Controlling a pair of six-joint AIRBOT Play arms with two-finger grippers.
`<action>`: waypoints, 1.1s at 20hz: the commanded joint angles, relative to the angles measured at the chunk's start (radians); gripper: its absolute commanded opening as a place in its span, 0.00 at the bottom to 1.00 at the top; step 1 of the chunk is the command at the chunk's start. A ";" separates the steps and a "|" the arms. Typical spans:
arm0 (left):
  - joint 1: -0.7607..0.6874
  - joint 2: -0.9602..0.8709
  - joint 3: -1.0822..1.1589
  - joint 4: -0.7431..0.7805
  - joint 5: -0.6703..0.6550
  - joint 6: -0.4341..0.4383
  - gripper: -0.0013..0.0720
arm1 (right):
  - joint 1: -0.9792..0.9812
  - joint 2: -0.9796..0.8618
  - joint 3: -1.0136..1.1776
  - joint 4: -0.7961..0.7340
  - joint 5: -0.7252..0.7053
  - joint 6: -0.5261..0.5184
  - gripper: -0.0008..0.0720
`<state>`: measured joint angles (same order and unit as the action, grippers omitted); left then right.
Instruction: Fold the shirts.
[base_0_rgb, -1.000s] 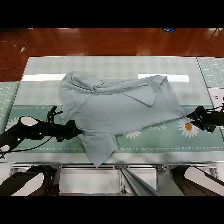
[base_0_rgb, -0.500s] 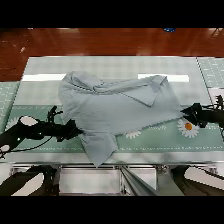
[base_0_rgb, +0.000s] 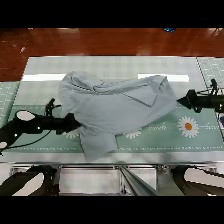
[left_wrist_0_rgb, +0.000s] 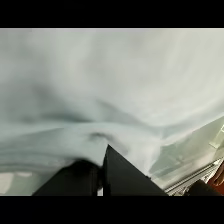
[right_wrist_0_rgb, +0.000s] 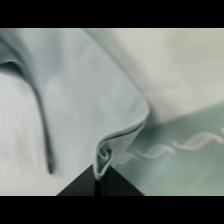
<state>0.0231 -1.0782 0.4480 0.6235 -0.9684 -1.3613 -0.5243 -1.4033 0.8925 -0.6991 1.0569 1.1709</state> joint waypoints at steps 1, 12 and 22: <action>0.028 0.042 0.197 -0.008 -0.042 0.026 0.04 | 0.029 0.065 0.202 0.033 0.095 0.003 0.05; 0.302 0.170 1.260 -0.011 -0.121 0.033 0.04 | 0.051 0.384 0.974 -0.127 0.192 0.157 0.05; 0.318 0.463 1.453 0.351 -0.223 0.026 0.04 | 0.052 0.766 0.993 -0.488 0.362 0.272 0.05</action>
<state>0.3405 -0.7094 1.8763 0.8284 -1.1812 -1.3285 -0.4736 -0.7254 1.8793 -1.0721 1.3636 1.3979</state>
